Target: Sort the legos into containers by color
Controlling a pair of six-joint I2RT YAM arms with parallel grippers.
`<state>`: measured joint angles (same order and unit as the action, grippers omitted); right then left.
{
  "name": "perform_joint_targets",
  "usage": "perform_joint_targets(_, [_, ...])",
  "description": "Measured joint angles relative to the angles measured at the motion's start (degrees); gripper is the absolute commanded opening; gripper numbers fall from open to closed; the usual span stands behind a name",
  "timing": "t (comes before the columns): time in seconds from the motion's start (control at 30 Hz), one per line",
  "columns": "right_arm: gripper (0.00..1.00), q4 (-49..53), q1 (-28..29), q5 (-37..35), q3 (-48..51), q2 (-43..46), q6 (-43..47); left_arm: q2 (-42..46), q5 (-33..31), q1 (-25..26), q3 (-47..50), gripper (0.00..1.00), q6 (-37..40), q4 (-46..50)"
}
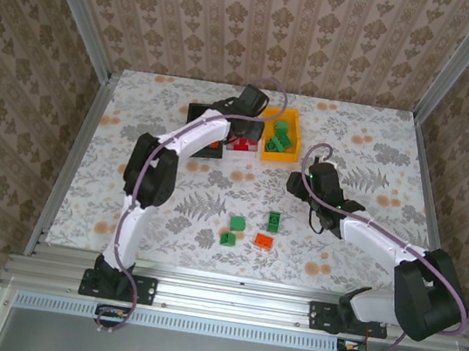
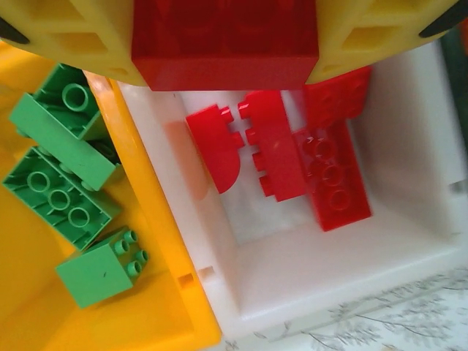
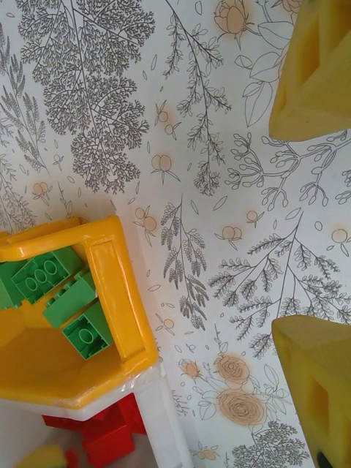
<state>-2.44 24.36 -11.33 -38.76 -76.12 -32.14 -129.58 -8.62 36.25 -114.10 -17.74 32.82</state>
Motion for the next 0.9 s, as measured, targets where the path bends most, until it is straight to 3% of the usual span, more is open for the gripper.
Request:
perform_joint_targets(0.1, [0.66,0.0,0.0,0.0,0.0,0.0,0.0,-3.5,0.7,-0.3,-4.1,0.57,0.5,1.9])
perform_joint_targets(0.2, [0.66,0.0,0.0,0.0,0.0,0.0,0.0,-4.0,0.9,-0.8,-6.1,0.72,1.0,2.6])
perform_joint_targets(0.33, [0.66,0.0,0.0,0.0,0.0,0.3,0.0,-4.0,1.4,-1.4,-7.0,0.79,1.1,3.0])
perform_joint_targets(0.47, [0.66,0.0,0.3,0.0,0.0,0.7,0.0,-2.1,2.2,-1.5,-4.7,0.79,1.1,3.1])
perform_joint_targets(0.6, [0.68,0.2,2.6,-0.1,-0.1,0.7,0.4,8.5,2.9,-0.9,7.8,0.82,1.0,0.1])
perform_joint_targets(0.8, [0.81,6.3,10.6,-0.9,-3.4,-2.4,-1.5,37.9,3.5,0.8,38.6,0.99,-3.4,-12.6])
perform_joint_targets(0.9, [0.83,10.3,14.4,-1.2,-3.4,-2.4,-3.3,49.9,3.5,0.8,54.1,1.00,-7.0,-19.1])
